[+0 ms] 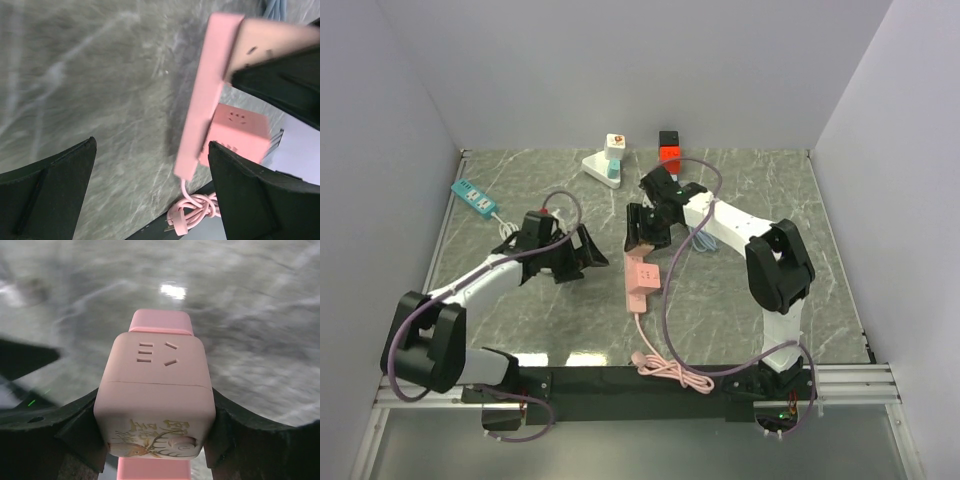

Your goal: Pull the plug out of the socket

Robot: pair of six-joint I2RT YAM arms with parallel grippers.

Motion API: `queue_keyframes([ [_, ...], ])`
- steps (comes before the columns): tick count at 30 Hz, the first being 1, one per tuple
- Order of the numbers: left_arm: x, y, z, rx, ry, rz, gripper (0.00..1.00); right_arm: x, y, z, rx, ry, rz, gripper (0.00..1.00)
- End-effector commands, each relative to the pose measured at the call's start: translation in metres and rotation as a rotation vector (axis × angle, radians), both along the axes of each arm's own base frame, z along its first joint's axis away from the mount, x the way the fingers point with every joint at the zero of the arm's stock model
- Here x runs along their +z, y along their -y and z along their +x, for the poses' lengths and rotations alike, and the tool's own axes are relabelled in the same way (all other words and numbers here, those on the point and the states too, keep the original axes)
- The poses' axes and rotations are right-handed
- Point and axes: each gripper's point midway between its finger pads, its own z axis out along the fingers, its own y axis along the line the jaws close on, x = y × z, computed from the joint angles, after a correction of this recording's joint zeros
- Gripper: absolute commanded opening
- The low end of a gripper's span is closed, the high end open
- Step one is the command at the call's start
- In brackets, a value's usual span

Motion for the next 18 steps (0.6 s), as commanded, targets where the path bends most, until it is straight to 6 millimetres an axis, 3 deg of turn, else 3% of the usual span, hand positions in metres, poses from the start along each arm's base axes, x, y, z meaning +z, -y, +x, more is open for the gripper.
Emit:
queue_keyframes([
  [1,0.005,0.024,0.012,-0.027,0.065,-0.037,0.99,0.058,-0.036,0.005,0.131,0.061,0.289,0.00],
  [13,-0.002,0.066,0.026,-0.050,0.111,-0.050,0.99,0.054,-0.043,0.001,0.120,-0.023,0.395,0.00],
  [18,0.015,0.074,0.022,-0.043,0.193,-0.093,0.99,0.052,-0.041,0.001,0.096,-0.048,0.384,0.00],
])
